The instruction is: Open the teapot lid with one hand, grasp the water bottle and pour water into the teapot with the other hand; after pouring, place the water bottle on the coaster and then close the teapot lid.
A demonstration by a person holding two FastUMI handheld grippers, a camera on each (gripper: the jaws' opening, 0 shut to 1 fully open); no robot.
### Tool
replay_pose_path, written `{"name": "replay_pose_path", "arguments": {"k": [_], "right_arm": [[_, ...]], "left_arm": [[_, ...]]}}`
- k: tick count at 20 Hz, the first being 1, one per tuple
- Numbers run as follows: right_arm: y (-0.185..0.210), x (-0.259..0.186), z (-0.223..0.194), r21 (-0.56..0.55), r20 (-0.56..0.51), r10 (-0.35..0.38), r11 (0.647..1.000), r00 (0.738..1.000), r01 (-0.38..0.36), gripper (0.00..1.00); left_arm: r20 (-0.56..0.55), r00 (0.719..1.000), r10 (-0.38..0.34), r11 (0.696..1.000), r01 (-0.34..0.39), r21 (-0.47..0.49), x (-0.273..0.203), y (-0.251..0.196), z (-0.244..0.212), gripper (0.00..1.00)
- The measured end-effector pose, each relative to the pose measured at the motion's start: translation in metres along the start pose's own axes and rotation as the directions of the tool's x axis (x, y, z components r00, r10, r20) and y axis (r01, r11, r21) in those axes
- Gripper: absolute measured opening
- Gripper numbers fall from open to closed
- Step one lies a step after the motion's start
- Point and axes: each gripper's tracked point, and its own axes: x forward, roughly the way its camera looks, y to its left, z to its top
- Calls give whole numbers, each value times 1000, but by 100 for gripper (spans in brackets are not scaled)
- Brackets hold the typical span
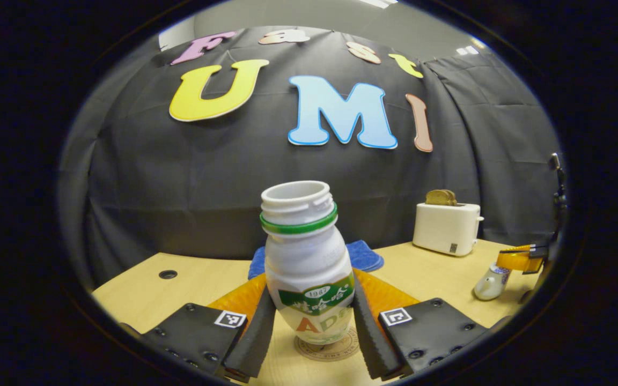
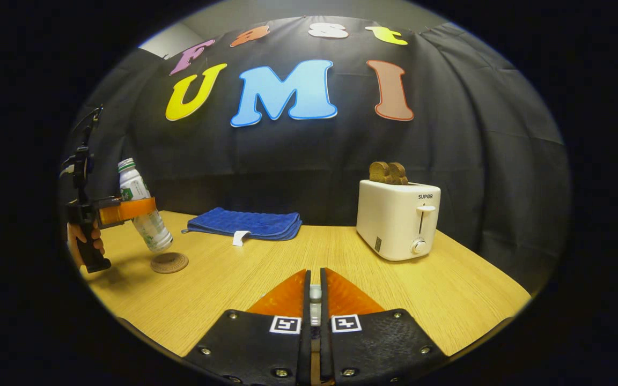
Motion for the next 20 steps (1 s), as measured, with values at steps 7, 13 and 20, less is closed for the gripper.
{"name": "replay_pose_path", "arguments": {"k": [7, 13, 20], "right_arm": [[-10, -5, 0, -6, -1, -49, 999, 999, 49, 64], [-8, -6, 1, -17, 0, -35, 999, 999, 35, 63], [-4, -6, 0, -18, -5, -21, 1000, 1000, 21, 64]], "left_arm": [[-119, 993, -15, 998, 22, 53, 10, -13, -24, 74], [-141, 990, -21, 997, 32, 75, 18, -17, -28, 83], [-107, 994, -22, 998, 28, 54, 16, -19, -23, 100]]}}
